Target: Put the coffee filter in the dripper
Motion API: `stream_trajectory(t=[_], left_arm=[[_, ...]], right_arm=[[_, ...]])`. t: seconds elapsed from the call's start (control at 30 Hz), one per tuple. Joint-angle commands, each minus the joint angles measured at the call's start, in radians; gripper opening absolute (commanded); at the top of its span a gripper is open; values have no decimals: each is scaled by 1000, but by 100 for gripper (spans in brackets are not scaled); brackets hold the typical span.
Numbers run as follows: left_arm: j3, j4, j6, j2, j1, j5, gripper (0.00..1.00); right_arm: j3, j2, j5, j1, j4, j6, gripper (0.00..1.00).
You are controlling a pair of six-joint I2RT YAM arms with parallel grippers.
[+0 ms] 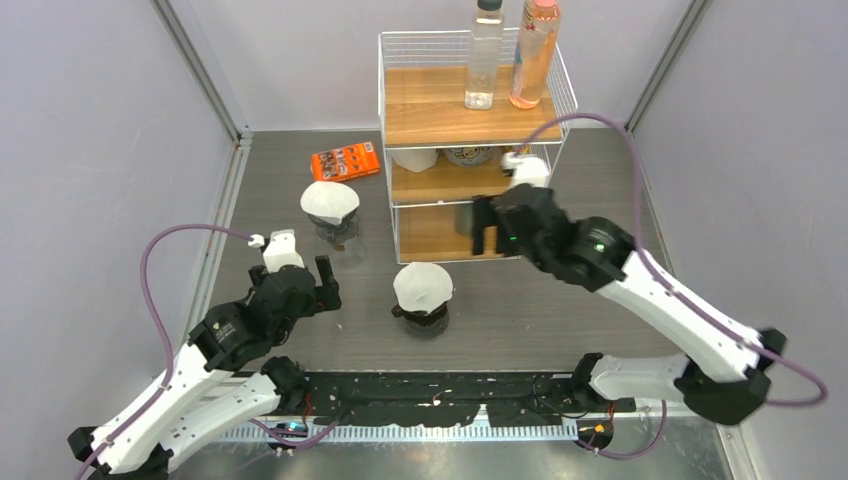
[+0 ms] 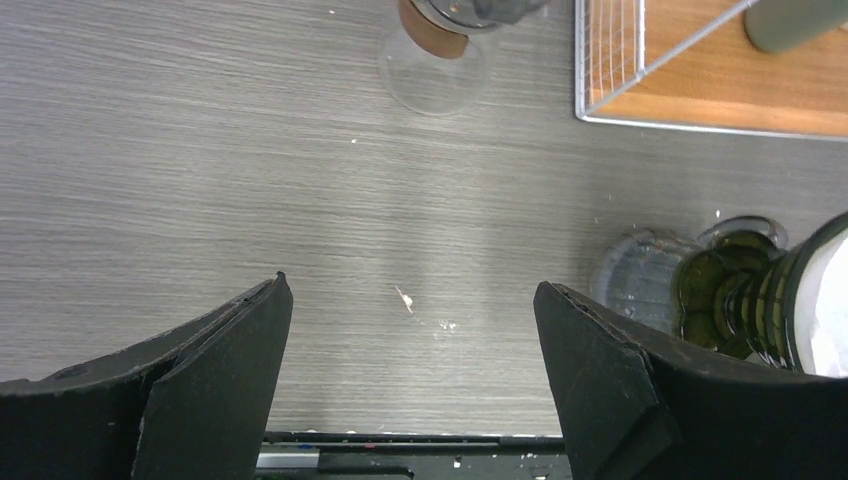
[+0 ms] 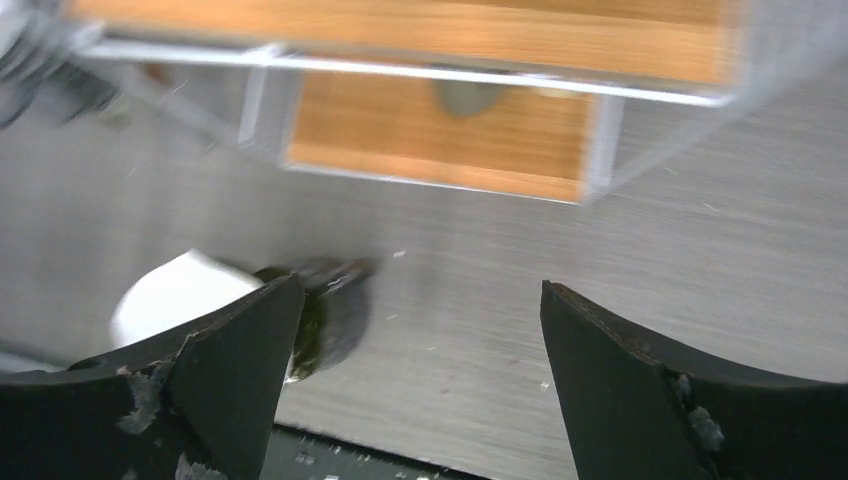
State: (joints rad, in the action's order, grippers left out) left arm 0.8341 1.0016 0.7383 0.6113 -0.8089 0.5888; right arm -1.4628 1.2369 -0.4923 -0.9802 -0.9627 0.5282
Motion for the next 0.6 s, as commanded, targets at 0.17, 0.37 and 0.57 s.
stream_trajectory(t=[0.17,0.37,0.57], left_arm=[[-55,-25,76,-49,132,99,100],[-75,-31,113,-40,324,73,99],[-114,-102,119,-45,552,-44,100]], right_arm=[[462,-461,-181,447,159,-13,96],[604,-663,-343,564,170,26,95],[667,-748,-451,566,152,82,96]])
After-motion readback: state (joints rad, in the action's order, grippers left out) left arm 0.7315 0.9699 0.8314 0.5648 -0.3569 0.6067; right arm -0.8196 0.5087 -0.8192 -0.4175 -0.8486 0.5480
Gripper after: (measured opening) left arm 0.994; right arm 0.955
